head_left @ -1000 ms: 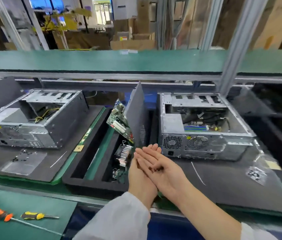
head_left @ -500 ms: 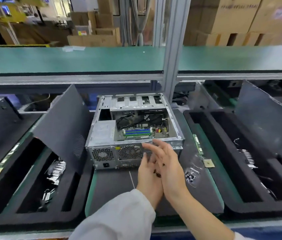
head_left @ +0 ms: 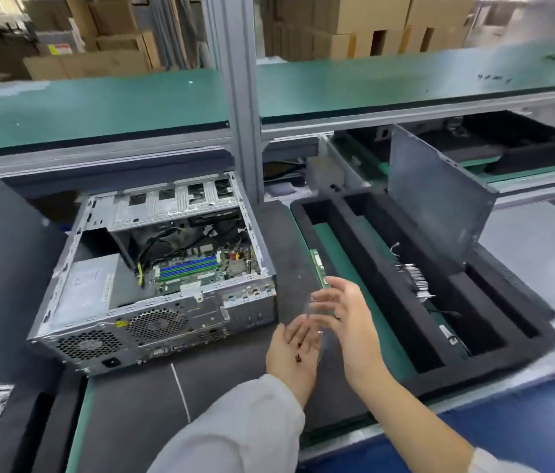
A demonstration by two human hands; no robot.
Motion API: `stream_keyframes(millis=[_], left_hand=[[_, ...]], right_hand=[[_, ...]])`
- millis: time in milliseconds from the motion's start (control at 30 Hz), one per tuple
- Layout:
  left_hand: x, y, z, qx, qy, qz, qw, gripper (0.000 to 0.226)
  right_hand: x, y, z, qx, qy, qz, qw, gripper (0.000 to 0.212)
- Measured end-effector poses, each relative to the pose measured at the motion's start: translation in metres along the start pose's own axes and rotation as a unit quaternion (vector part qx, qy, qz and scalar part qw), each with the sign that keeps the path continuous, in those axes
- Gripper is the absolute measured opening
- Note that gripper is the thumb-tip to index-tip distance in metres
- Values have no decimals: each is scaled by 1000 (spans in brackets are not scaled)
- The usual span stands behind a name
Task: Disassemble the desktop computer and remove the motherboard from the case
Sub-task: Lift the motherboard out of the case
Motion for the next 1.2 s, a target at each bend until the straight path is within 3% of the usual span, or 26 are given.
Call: stream_keyframes(millis=[100, 333, 900, 1100, 1200], left_hand=[[4, -2, -19, 13, -54, -59, 997, 40], [1, -4, -39, -31, -131, -157, 978, 38], [11, 12, -33, -151, -87, -261, 950, 55], [29, 1, -20, -139, -136, -325, 926, 32], [50, -18, -1, -175, -138, -337, 915, 26]], right_hand=[[1, 22, -13, 56, -13, 2, 998, 30], [31, 38, -14, 61, -36, 26, 997, 28], [40, 32, -32, 3, -19, 63, 998, 29], [34, 27, -33, 7, -34, 61, 998, 28], [17, 10, -34, -12, -32, 57, 998, 28]])
Point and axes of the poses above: each hand's wrist, its own z-axis away from the middle knuckle, its own y-axis out of the back of the hand, x = y × z, the point moved 1 cm from there along -z, towards the middle knuckle, and after that the axes turned 10 degrees about -y, right-handed, at the moved point
